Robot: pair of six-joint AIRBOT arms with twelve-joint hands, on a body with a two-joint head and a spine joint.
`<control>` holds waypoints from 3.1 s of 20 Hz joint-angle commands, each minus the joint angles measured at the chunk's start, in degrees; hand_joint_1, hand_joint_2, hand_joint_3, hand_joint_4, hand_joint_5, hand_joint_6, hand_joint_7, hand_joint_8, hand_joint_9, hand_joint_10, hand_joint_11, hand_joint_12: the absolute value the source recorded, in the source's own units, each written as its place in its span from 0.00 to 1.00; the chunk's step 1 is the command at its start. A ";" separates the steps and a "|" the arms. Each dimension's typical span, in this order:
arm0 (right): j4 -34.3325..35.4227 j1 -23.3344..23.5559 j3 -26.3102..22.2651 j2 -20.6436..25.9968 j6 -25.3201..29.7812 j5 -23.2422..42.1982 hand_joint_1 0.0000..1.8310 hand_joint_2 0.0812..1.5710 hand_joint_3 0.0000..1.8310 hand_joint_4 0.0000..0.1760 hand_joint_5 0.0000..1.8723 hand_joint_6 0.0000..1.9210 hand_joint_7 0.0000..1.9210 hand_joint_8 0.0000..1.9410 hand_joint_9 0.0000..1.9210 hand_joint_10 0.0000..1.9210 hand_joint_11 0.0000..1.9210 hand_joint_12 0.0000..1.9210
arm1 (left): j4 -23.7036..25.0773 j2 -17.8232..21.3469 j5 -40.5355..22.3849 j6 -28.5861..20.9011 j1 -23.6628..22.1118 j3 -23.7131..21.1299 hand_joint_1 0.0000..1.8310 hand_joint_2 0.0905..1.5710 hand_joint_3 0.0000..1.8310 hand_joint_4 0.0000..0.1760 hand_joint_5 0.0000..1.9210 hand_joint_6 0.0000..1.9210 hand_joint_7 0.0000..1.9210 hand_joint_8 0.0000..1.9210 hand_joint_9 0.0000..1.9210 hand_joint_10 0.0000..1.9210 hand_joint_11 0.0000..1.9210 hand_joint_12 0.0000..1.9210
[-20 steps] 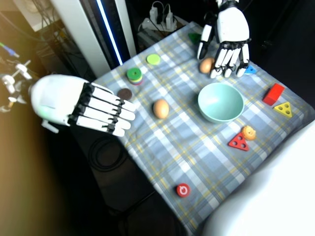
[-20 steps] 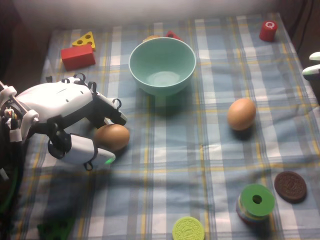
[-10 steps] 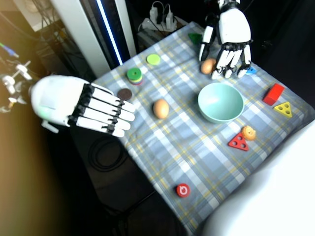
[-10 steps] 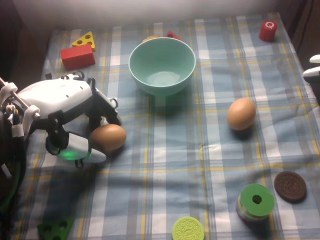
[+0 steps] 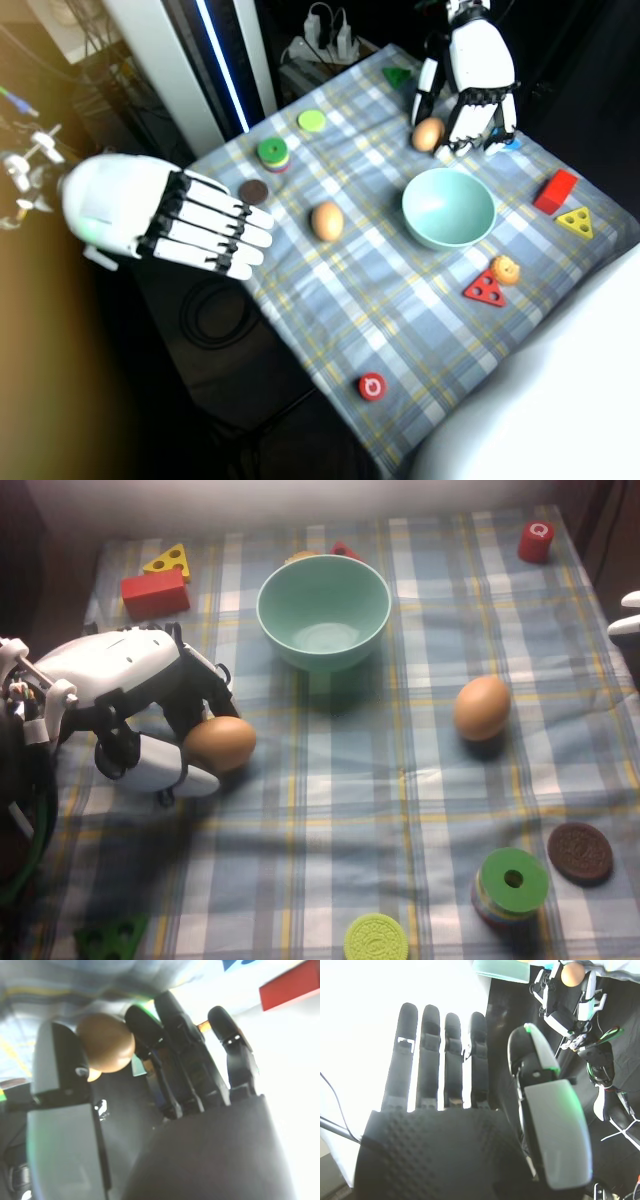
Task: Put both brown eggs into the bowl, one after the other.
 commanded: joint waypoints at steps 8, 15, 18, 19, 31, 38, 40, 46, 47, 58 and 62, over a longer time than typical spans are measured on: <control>1.92 -0.33 0.28 -0.21 0.40 6.87 0.35 0.83 0.00 0.00 0.34 0.00 0.29 0.00 0.28 0.00 0.16 0.34 | 7.84 2.49 -14.31 -7.64 -4.98 -1.37 0.70 0.67 0.00 0.00 0.56 0.32 0.57 0.52 0.54 0.22 0.05 0.61; 1.88 -0.33 0.94 -1.02 0.40 6.76 0.40 0.82 0.00 0.00 0.35 0.00 0.30 0.00 0.29 0.01 0.18 0.33 | 5.31 -7.82 0.29 -3.97 -18.41 12.49 0.66 0.63 0.00 0.00 0.63 0.27 0.66 0.31 0.62 0.06 0.14 0.63; 1.80 -0.32 1.13 -1.17 0.40 6.39 0.39 0.82 0.00 0.00 0.35 0.00 0.30 0.00 0.29 0.00 0.17 0.33 | 4.28 -10.42 4.12 -0.92 -19.76 15.15 0.71 0.62 0.00 0.00 0.59 0.29 0.69 0.28 0.57 0.01 0.15 0.53; 1.77 -0.31 1.23 -1.28 0.40 6.36 0.38 0.82 0.00 0.00 0.35 0.00 0.30 0.00 0.30 0.00 0.19 0.34 | 2.96 -11.16 4.39 1.94 -19.92 15.43 0.70 0.64 0.00 0.00 0.56 0.37 0.67 0.29 0.58 0.01 0.15 0.48; 1.37 -0.31 1.34 -1.64 0.57 6.03 0.40 0.82 0.00 0.00 0.35 0.00 0.30 0.00 0.31 0.00 0.21 0.29 | -0.83 -14.98 6.09 7.91 -20.60 18.35 0.69 0.70 0.00 0.00 0.51 0.37 0.50 0.65 0.33 0.47 0.00 0.65; 1.36 -0.32 1.35 -1.64 0.83 5.99 0.43 0.82 0.00 0.00 0.34 0.00 0.30 0.00 0.29 0.00 0.20 0.27 | -0.81 -15.01 6.80 7.91 -20.56 18.41 0.68 0.67 0.00 0.00 0.53 0.43 0.58 0.46 0.47 0.15 0.06 0.57; 1.36 -0.32 1.35 -1.64 0.88 5.99 0.41 0.83 0.00 0.00 0.33 0.00 0.29 0.00 0.29 0.00 0.20 0.26 | -0.81 -15.02 6.90 7.91 -20.45 18.41 0.68 0.68 0.00 0.00 0.53 0.39 0.55 0.55 0.49 0.12 0.06 0.61; 1.38 -0.32 1.34 -1.64 0.89 5.99 0.41 0.83 0.00 0.00 0.34 0.00 0.29 0.00 0.30 0.00 0.22 0.26 | -0.83 -14.99 7.03 7.91 -20.43 18.38 0.55 0.70 0.00 0.95 0.48 0.54 0.51 0.08 0.47 0.05 0.04 0.61; 1.38 -0.32 1.34 -1.63 0.89 5.99 0.41 0.83 0.00 0.00 0.34 0.00 0.29 0.00 0.30 0.00 0.22 0.26 | -0.83 -14.96 7.12 7.91 -20.43 18.38 0.54 0.71 0.00 0.99 0.47 0.56 0.53 0.03 0.47 0.04 0.03 0.59; 1.48 -0.32 1.32 -1.62 0.93 5.99 0.46 0.81 0.00 0.00 0.34 0.00 0.29 0.00 0.29 0.00 0.21 0.26 | -0.86 -14.54 7.04 7.91 -20.32 17.94 0.50 0.63 0.00 0.15 0.49 0.01 0.52 0.00 0.47 0.00 0.04 0.61; 1.52 -0.32 1.24 -1.64 0.98 6.01 0.49 0.80 0.00 0.00 0.34 0.00 0.29 0.00 0.29 0.00 0.20 0.27 | -0.89 -12.67 2.67 7.37 -18.92 14.92 0.55 0.60 0.00 0.40 0.43 0.00 0.48 0.00 0.44 0.00 0.02 0.58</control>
